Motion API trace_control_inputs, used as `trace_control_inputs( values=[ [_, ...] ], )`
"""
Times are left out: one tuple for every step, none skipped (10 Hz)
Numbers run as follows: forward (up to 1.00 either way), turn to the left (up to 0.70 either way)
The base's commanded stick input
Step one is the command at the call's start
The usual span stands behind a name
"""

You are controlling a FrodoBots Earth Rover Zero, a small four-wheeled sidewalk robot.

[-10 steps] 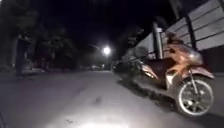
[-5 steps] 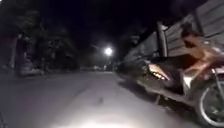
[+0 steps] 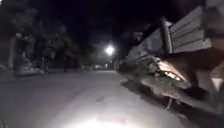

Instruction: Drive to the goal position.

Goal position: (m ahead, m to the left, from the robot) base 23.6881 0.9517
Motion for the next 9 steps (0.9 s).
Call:
trace_control_inputs(
  values=[
    [0.70,0.00],
    [0.70,0.00],
    [0.70,0.00],
    [0.70,0.00],
    [0.70,0.00],
    [0.70,0.00],
    [0.70,0.00],
    [0.70,0.00],
    [0.70,0.00]
  ],
)
